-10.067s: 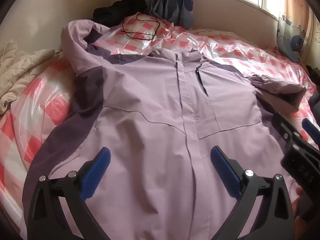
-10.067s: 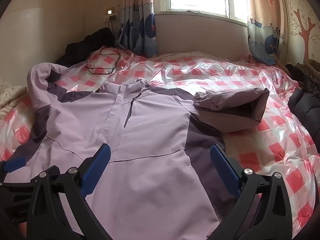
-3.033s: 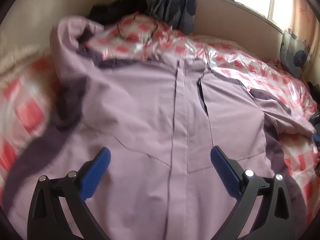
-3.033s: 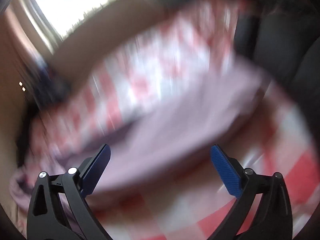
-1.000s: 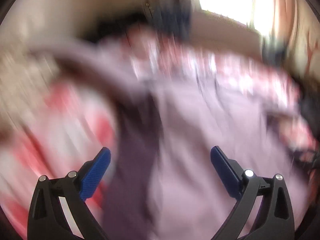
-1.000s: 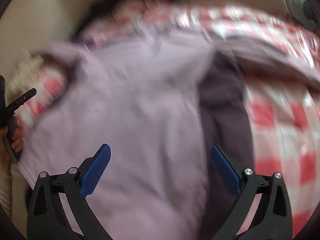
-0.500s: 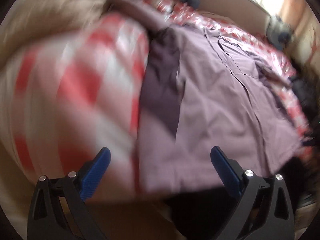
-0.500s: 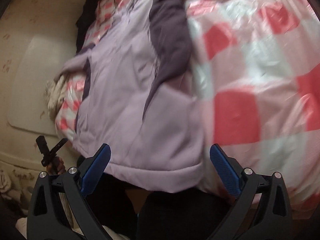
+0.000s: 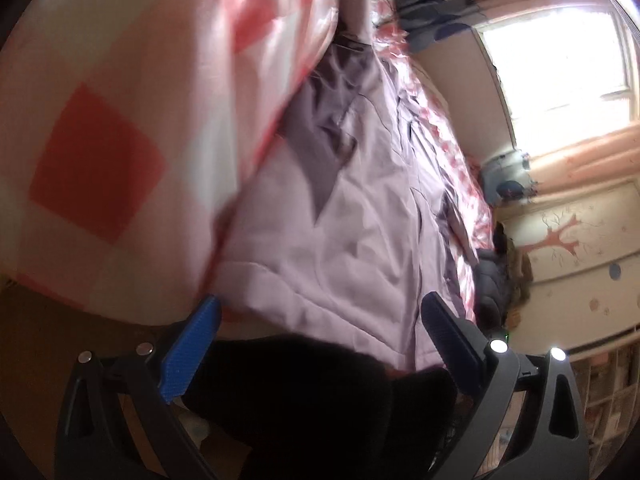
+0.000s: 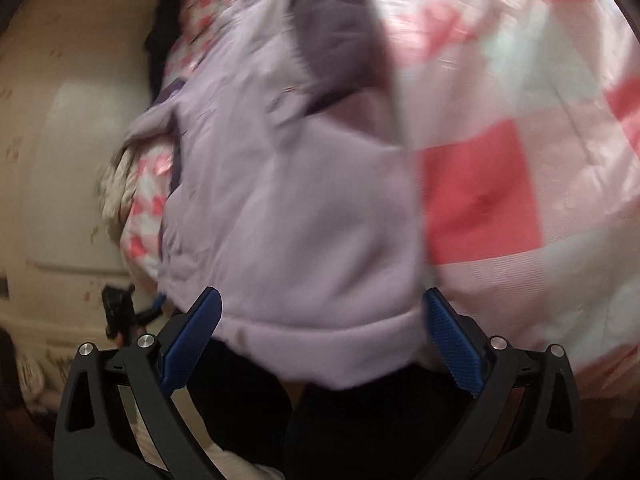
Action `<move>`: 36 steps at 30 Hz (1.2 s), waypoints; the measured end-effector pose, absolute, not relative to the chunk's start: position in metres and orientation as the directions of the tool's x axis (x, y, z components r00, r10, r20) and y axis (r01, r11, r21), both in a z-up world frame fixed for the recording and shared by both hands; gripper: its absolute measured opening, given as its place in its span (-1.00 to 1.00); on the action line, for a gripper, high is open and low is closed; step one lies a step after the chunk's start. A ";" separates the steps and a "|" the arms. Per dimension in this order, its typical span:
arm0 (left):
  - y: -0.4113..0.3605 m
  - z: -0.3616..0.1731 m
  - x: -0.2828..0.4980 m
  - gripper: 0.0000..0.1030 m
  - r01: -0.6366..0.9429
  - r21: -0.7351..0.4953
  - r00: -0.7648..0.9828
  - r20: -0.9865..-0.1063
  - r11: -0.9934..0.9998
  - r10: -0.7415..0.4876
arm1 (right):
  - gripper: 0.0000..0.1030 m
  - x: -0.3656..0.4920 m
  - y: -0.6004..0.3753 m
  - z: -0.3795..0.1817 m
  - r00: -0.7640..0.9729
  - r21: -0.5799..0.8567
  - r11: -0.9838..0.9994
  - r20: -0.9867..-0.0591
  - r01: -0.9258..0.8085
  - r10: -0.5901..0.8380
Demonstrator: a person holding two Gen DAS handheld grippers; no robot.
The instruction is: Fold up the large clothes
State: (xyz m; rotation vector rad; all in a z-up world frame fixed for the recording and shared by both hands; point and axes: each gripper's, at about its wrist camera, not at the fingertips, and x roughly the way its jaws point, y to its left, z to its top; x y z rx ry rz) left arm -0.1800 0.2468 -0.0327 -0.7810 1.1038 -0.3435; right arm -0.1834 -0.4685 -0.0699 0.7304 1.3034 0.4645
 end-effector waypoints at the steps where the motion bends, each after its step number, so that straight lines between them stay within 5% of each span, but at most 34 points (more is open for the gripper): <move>1: 0.244 -0.031 -0.180 0.86 -0.125 -0.687 0.422 -0.690 0.716 -0.588 | 0.89 -0.183 -0.461 -0.062 0.217 0.692 0.719 -0.714 0.067 0.666; 6: 0.237 -0.035 -0.176 0.86 -0.116 -0.733 0.414 -0.649 0.671 -0.638 | 0.89 -0.182 -0.454 -0.050 0.199 0.737 0.675 -0.668 0.039 0.717; 8: 0.237 -0.034 -0.179 0.86 -0.101 -0.761 0.428 -0.615 0.640 -0.663 | 0.89 -0.181 -0.452 -0.048 0.169 0.665 0.745 -0.740 0.042 0.651; 13: 0.232 -0.060 -0.173 0.86 -0.140 -0.691 0.334 -0.707 0.709 -0.623 | 0.89 -0.170 -0.452 -0.072 0.133 0.690 0.719 -0.723 0.083 0.678; 16: 0.229 -0.051 -0.175 0.86 -0.108 -0.740 0.386 -0.647 0.664 -0.658 | 0.89 -0.166 -0.464 -0.074 0.220 0.826 0.555 -0.561 0.093 0.798; 18: 0.221 -0.039 -0.175 0.84 -0.063 -0.715 0.395 -0.659 0.697 -0.640 | 0.89 -0.166 -0.467 -0.067 0.263 0.824 0.564 -0.559 0.063 0.787; 20: 0.215 -0.040 -0.170 0.57 -0.069 -0.674 0.371 -0.702 0.736 -0.608 | 0.84 -0.160 -0.461 -0.069 0.221 0.771 0.634 -0.629 0.059 0.745; 21: 0.215 -0.043 -0.166 0.13 -0.085 -0.666 0.358 -0.715 0.741 -0.601 | 0.42 -0.158 -0.458 -0.069 0.202 0.744 0.667 -0.660 0.043 0.723; 22: 0.217 -0.048 -0.162 -0.20 -0.115 -0.675 0.344 -0.715 0.729 -0.608 | -0.20 -0.156 -0.454 -0.067 0.201 0.717 0.696 -0.686 0.027 0.699; 23: 0.219 -0.052 -0.160 -0.82 -0.129 -0.703 0.344 -0.694 0.700 -0.633 | -0.30 -0.156 -0.453 -0.066 0.207 0.721 0.693 -0.683 0.033 0.701; 31: 0.190 0.027 -0.167 -0.91 0.016 -0.778 0.454 -0.554 0.628 -0.698 | -0.50 -0.154 -0.450 0.017 0.387 0.739 0.666 -0.587 -0.104 0.711; 36: 0.176 0.055 -0.180 -0.90 0.067 -0.766 0.446 -0.551 0.640 -0.706 | -0.49 -0.187 -0.488 0.057 0.443 0.698 0.701 -0.589 -0.142 0.676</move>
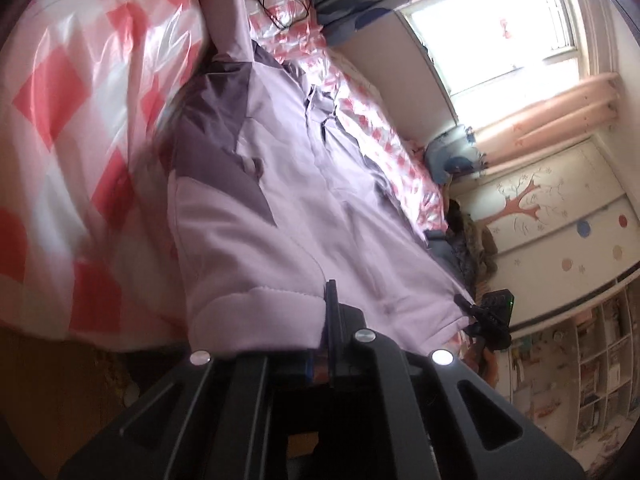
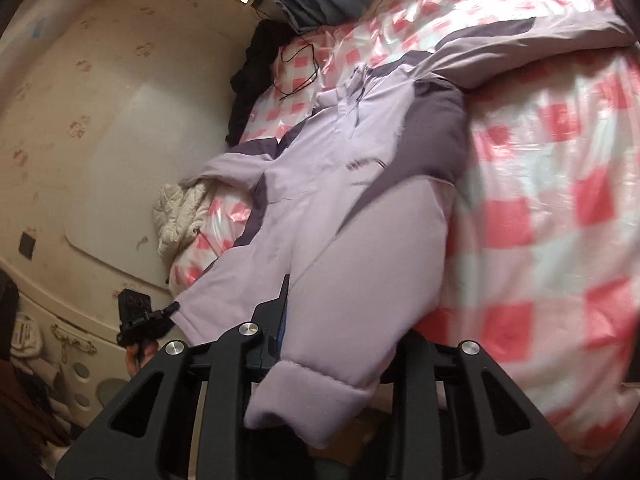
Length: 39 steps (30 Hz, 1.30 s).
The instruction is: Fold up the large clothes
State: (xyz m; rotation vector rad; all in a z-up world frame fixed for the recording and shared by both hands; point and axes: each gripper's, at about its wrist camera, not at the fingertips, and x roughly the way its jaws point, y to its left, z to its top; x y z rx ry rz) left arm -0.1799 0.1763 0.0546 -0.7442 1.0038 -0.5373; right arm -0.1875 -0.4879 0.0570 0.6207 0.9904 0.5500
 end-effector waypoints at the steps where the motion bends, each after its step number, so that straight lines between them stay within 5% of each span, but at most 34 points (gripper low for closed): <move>1: 0.177 0.045 -0.183 -0.90 0.053 -0.760 0.417 -0.573 0.648 -0.706 | -0.39 -0.198 -0.494 0.045 0.416 0.664 0.737 -0.639 -0.126 0.647; 3: 0.177 0.021 -0.186 -0.81 0.011 -0.753 0.329 -0.618 0.658 -0.714 | -0.06 -0.208 -0.497 0.017 0.348 0.628 0.775 -0.712 -0.073 0.610; 6: 0.198 -0.009 -0.204 -0.78 -0.103 -0.686 0.271 -0.716 0.720 -0.644 | 0.01 -0.227 -0.515 -0.032 0.235 0.521 0.852 -0.835 0.043 0.498; 10: 0.229 0.025 -0.226 -0.65 -0.158 -0.569 0.347 -0.797 0.807 -0.494 | 0.15 -0.246 -0.550 0.001 0.403 0.558 0.828 -0.772 0.060 0.491; 11: 0.227 0.040 -0.224 -0.47 -0.156 -0.510 0.381 -0.821 0.846 -0.425 | 0.27 -0.245 -0.546 0.015 0.444 0.574 0.819 -0.739 0.020 0.507; 12: 0.222 0.057 -0.219 0.19 -0.160 -0.424 0.435 -0.841 0.891 -0.322 | 0.57 -0.242 -0.538 0.027 0.478 0.592 0.806 -0.701 -0.025 0.529; 14: 0.209 0.087 -0.210 0.61 -0.143 -0.309 0.540 -0.820 0.940 -0.187 | 0.86 -0.226 -0.507 0.035 0.489 0.620 0.774 -0.638 -0.132 0.595; 19: 0.155 0.119 -0.168 0.83 -0.011 -0.369 0.660 -0.701 0.929 -0.271 | 0.87 -0.173 -0.435 -0.053 0.162 0.453 0.879 -0.866 -0.148 0.473; 22: 0.112 0.106 -0.124 0.85 0.031 -0.381 0.672 -0.677 0.924 -0.302 | 0.87 -0.158 -0.481 0.000 0.341 0.647 0.751 -0.682 -0.132 0.647; 27: 0.029 0.074 -0.038 0.85 0.093 -0.468 0.658 -0.633 0.879 -0.406 | 0.87 -0.112 -0.629 0.044 0.672 0.720 0.688 -0.553 0.088 0.493; 32: -0.031 0.054 0.030 0.85 0.105 -0.546 0.679 -0.571 0.831 -0.461 | 0.87 -0.058 -0.776 0.015 0.798 0.828 0.483 -0.483 0.284 0.360; 39: -0.074 0.016 0.067 0.85 0.182 -0.531 0.673 -0.546 0.828 -0.499 | 0.87 0.028 -0.850 -0.010 0.813 0.778 0.452 -0.556 0.436 0.174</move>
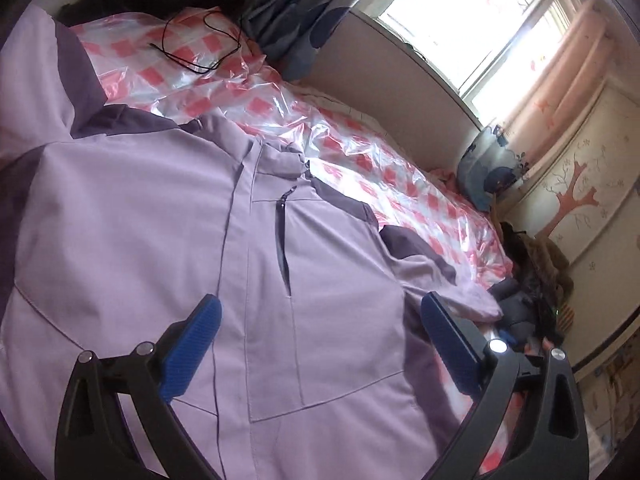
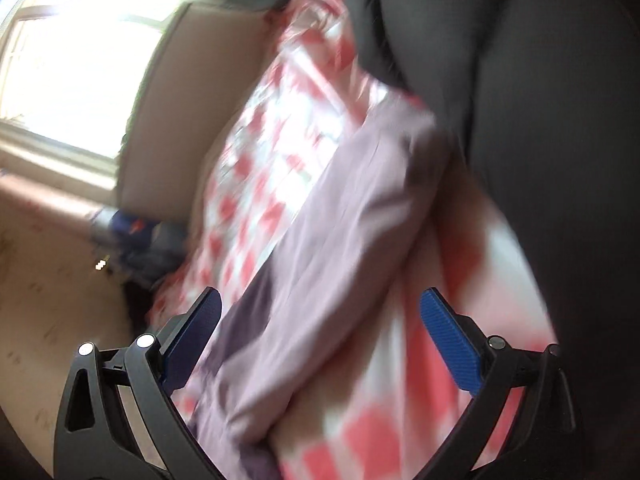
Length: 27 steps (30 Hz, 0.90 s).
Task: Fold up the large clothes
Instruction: 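Grasp the sleeve cuff nearest the right gripper with the right gripper, then carry the sleeve across the jacket front and open the right gripper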
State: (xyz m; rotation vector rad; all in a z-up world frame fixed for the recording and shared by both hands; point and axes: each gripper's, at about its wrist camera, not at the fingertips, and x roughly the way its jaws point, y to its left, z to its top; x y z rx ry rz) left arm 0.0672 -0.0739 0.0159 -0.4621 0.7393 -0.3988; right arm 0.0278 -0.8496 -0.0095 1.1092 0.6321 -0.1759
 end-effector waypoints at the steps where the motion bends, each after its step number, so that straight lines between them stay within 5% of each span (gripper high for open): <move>1: -0.072 0.009 0.067 0.85 0.181 -0.527 0.661 -0.560 0.830 -0.500 | 0.87 0.034 -0.853 -0.014 0.816 0.775 0.452 -0.557 0.442 0.156; 3: -0.067 -0.005 0.072 0.85 0.157 -0.548 0.629 -0.586 0.822 -0.511 | 0.86 0.053 -0.860 -0.019 0.818 0.763 0.454 -0.563 0.460 0.117; 5: -0.057 -0.011 0.077 0.85 0.111 -0.596 0.622 -0.583 0.796 -0.523 | 0.66 0.064 -0.871 -0.032 0.815 0.748 0.455 -0.574 0.482 0.079; 6: -0.052 -0.012 0.078 0.85 0.095 -0.609 0.625 -0.579 0.787 -0.524 | 0.22 0.070 -0.873 -0.034 0.811 0.733 0.464 -0.583 0.496 0.054; 7: -0.048 -0.011 0.077 0.85 0.089 -0.615 0.634 -0.572 0.784 -0.521 | -0.44 0.075 -0.874 -0.037 0.803 0.723 0.467 -0.595 0.510 0.044; 8: -0.047 -0.011 0.076 0.85 0.091 -0.610 0.642 -0.569 0.787 -0.514 | -0.64 0.080 -0.876 -0.041 0.789 0.708 0.467 -0.614 0.531 0.033; 12: -0.047 -0.007 0.074 0.85 0.100 -0.575 0.660 -0.572 0.812 -0.487 | -0.74 0.081 -0.872 -0.032 0.820 0.715 0.501 -0.572 0.488 0.017; 18: -0.040 -0.007 0.075 0.85 0.074 -0.588 0.666 -0.572 0.806 -0.479 | -0.75 0.050 -0.841 0.032 0.925 0.756 0.583 -0.380 0.298 0.020; 27: -0.001 0.002 0.077 0.85 -0.043 -0.595 0.744 -0.555 0.803 -0.372 | -0.75 0.058 -0.741 0.146 0.969 0.608 0.785 -0.243 0.118 0.042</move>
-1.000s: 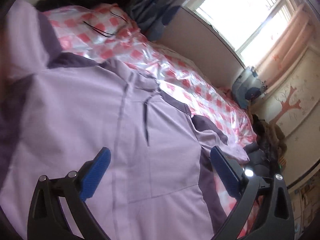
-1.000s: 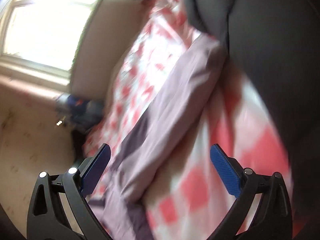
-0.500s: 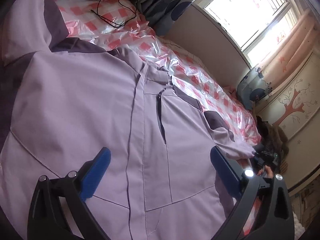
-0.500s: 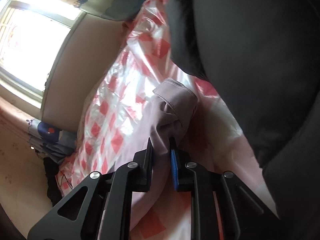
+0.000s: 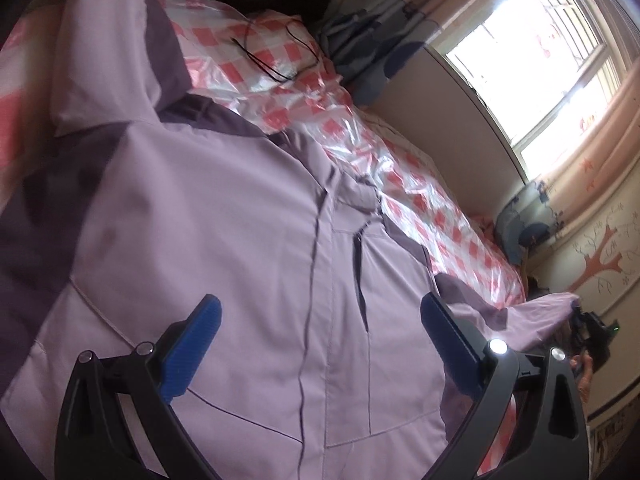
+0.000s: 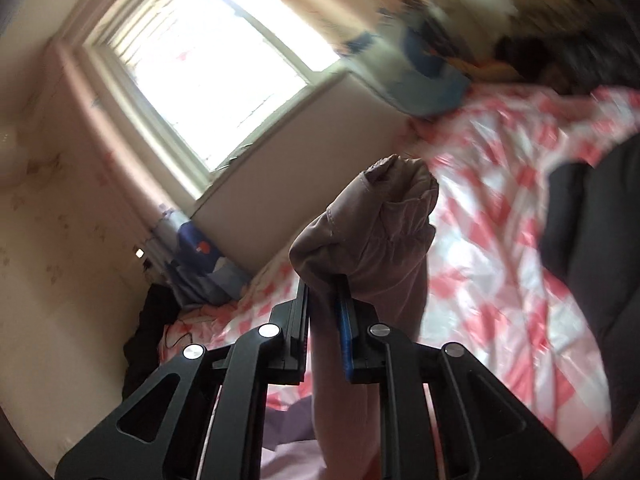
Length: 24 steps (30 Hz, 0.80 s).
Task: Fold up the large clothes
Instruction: 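Carry the sleeve across the jacket front and open the right gripper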
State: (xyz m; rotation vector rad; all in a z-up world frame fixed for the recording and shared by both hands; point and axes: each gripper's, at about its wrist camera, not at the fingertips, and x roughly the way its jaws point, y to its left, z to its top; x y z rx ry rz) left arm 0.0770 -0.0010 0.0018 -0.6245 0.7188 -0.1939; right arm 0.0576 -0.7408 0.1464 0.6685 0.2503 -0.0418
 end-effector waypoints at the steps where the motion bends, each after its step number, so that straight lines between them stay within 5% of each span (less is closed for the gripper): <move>1: 0.002 0.005 0.077 0.85 -0.045 -0.592 0.751 -0.551 0.805 -0.363 | -0.75 0.065 -0.721 0.161 0.971 0.577 0.812 -0.233 0.089 0.060; 13: 0.072 0.046 0.060 0.85 -0.135 -0.632 0.865 -0.450 0.763 -0.220 | -0.75 0.134 -0.424 0.255 0.900 0.251 0.905 -0.189 -0.344 0.394; 21: 0.148 0.048 0.044 0.85 -0.278 -0.730 0.904 -0.419 0.625 -0.088 | -0.78 0.156 -0.246 0.202 0.751 0.183 0.816 -0.321 -0.549 0.577; 24: 0.160 0.047 0.041 0.85 -0.299 -0.747 0.905 -0.419 0.594 -0.072 | -0.98 0.163 -0.188 0.150 0.678 0.194 0.782 -0.406 -0.592 0.613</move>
